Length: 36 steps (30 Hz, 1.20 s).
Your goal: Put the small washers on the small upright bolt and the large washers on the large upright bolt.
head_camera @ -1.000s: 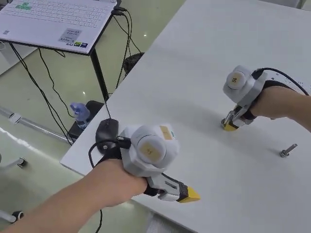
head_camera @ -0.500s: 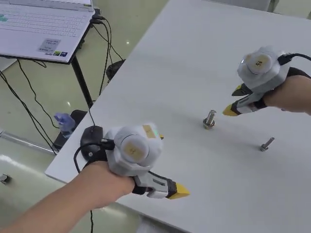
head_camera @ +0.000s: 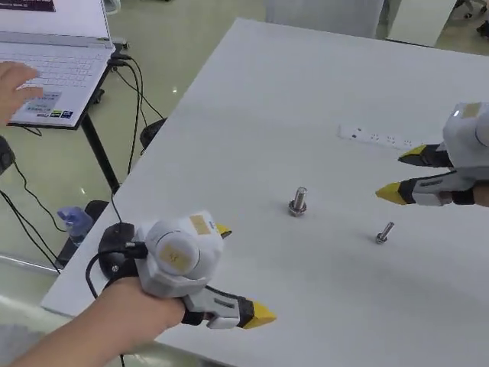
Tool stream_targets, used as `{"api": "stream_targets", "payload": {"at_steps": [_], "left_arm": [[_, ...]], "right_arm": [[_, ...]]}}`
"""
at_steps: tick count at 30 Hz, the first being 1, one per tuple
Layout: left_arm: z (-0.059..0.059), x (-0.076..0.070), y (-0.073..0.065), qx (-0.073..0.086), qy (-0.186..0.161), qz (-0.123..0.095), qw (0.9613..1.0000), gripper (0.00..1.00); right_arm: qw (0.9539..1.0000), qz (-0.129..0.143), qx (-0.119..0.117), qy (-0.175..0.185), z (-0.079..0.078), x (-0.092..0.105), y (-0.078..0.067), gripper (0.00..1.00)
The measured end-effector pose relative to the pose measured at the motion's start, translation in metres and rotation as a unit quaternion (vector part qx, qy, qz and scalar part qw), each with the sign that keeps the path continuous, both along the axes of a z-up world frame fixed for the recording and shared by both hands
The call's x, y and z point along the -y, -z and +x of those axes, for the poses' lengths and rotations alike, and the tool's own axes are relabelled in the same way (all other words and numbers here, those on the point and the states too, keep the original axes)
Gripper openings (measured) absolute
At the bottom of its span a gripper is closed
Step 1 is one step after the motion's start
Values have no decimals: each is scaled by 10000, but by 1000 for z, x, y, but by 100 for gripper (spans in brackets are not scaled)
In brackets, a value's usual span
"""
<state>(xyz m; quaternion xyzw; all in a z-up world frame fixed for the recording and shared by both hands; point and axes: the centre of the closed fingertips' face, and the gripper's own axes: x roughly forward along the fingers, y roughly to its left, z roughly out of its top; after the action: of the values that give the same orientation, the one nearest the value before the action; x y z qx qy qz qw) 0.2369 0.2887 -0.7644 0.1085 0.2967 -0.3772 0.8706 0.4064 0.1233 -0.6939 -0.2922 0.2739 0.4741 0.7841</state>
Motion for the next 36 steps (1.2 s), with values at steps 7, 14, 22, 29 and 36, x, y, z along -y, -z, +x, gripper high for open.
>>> {"api": "stream_targets", "payload": {"at_steps": [7,14,22,29,36], "left_arm": [[-1,0,-6,7,-131,-65,9999,86],[-6,-2,-10,27,-263,-98,9996,86],[-12,-1,-13,24,-373,-256,9990,87],[-20,2,-12,60,-323,-243,9992,87],[-25,4,-13,41,-343,-298,9990,89]], "right_arm": [[9985,267,-111,456,-26,48,1,50],[9935,650,-303,882,-55,80,7,53],[9803,1498,-366,1232,-95,88,7,55],[9760,1785,-430,1170,-124,86,24,66],[9733,1878,-655,1146,-148,94,52,73]]}}
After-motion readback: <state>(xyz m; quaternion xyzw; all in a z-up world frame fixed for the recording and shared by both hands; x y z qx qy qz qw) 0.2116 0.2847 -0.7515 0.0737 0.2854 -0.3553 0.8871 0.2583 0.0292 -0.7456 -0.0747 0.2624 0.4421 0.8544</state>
